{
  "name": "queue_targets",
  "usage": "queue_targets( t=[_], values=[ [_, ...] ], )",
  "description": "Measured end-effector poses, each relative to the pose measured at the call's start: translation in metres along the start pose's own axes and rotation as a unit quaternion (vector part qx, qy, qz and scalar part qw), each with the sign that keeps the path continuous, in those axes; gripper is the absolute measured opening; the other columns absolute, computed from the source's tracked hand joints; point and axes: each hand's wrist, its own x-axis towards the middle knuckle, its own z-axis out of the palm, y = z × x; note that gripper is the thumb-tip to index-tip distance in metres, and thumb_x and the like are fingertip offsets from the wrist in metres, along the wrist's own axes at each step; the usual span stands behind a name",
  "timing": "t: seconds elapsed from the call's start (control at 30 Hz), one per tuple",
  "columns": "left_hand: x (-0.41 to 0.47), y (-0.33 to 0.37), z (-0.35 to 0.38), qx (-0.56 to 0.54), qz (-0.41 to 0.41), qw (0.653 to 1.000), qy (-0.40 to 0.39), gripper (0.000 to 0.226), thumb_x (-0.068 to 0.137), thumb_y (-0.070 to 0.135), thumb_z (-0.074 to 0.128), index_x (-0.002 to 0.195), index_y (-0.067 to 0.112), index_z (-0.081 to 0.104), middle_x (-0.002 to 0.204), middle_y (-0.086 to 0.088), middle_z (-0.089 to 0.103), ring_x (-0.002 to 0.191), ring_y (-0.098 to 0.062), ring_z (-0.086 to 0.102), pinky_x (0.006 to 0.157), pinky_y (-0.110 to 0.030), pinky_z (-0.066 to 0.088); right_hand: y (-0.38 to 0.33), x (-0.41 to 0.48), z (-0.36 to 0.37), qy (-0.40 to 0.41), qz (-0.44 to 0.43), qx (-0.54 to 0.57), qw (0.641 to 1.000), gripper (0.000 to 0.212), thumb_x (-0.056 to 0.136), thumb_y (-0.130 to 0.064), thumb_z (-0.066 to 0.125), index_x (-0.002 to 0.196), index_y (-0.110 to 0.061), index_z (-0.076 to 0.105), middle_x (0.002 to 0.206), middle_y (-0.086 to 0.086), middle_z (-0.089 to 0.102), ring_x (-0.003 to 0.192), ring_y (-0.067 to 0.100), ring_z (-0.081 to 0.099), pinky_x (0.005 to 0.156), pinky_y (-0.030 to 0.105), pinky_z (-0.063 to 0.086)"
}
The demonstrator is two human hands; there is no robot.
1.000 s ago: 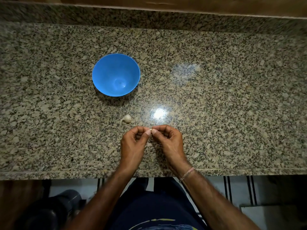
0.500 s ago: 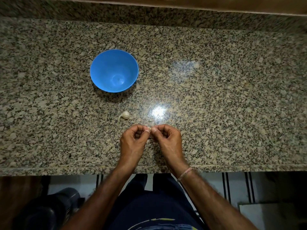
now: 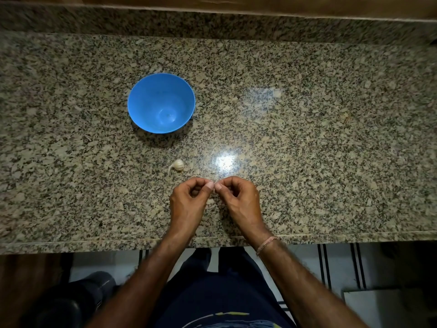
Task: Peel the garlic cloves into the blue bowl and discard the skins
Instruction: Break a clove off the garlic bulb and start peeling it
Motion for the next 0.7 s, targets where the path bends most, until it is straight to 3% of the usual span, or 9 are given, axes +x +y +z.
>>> queue_targets(
  t=[0.1,0.3,0.4,0.47,0.5,0.6,0.7],
  values=[
    [0.001,-0.003,0.0,0.001,-0.006,1.0,-0.007,0.008,0.097,0.024,0.073,0.101,0.019,0.077,0.092,0.008,0.077,0.083,-0.001,0.071,0.07,-0.012,0.053,0.002,-0.001,-0.001,-0.005,-0.006,0.01,1.0,0.006,0.096,-0.015,0.074,0.1,-0.011,0.076,0.096,0.0,0.077,0.094,0.011,0.075,0.088,0.035,0.063],
    [0.002,-0.01,0.003,0.001,-0.037,0.999,-0.003,0.021,0.097,0.041,0.069,0.093,0.022,0.077,0.086,0.002,0.077,0.084,-0.018,0.074,0.078,-0.037,0.062,0.003,-0.002,0.001,-0.019,-0.017,0.028,0.999,0.008,0.096,-0.009,0.073,0.102,-0.013,0.076,0.099,-0.003,0.077,0.099,0.012,0.074,0.091,0.036,0.062],
    [0.002,-0.008,0.003,0.015,-0.045,0.999,0.004,0.027,0.1,0.041,0.065,0.088,0.018,0.074,0.081,0.002,0.074,0.079,-0.017,0.071,0.07,-0.03,0.057,0.003,0.001,0.004,-0.006,0.008,0.037,0.999,0.006,0.097,-0.01,0.071,0.1,-0.012,0.075,0.098,0.0,0.077,0.096,0.013,0.074,0.092,0.039,0.062],
    [0.002,-0.008,0.002,0.04,-0.041,0.998,0.019,0.018,0.1,0.034,0.067,0.091,0.019,0.069,0.082,0.004,0.07,0.075,-0.016,0.066,0.061,-0.018,0.048,0.003,0.003,0.004,0.003,0.029,0.044,0.999,0.005,0.097,-0.012,0.071,0.099,-0.013,0.075,0.098,0.0,0.077,0.096,0.013,0.074,0.094,0.04,0.062],
    [0.002,-0.007,0.001,0.044,-0.038,0.998,0.022,0.008,0.098,0.028,0.07,0.097,0.021,0.067,0.088,0.006,0.07,0.078,-0.013,0.066,0.061,-0.015,0.046,0.004,0.004,0.004,0.006,0.038,0.045,0.998,0.005,0.097,-0.013,0.071,0.098,-0.014,0.075,0.097,-0.001,0.077,0.096,0.014,0.073,0.095,0.041,0.061],
    [0.001,-0.005,0.0,0.038,0.006,0.999,0.008,0.023,0.095,0.018,0.073,0.114,0.028,0.066,0.112,0.011,0.068,0.093,-0.004,0.066,0.07,-0.015,0.052,0.006,0.006,0.004,0.005,0.062,0.058,0.996,0.005,0.098,-0.018,0.071,0.096,-0.016,0.076,0.096,-0.001,0.077,0.097,0.017,0.073,0.096,0.045,0.06],
    [0.0,0.001,0.001,0.059,0.072,0.996,0.0,0.02,0.095,0.019,0.073,0.112,0.029,0.073,0.113,0.017,0.069,0.101,0.003,0.064,0.077,-0.009,0.052,0.007,0.006,0.005,-0.008,0.07,0.061,0.996,0.011,0.099,-0.024,0.07,0.094,-0.016,0.075,0.089,0.001,0.076,0.087,0.017,0.072,0.088,0.044,0.062]
  ],
)
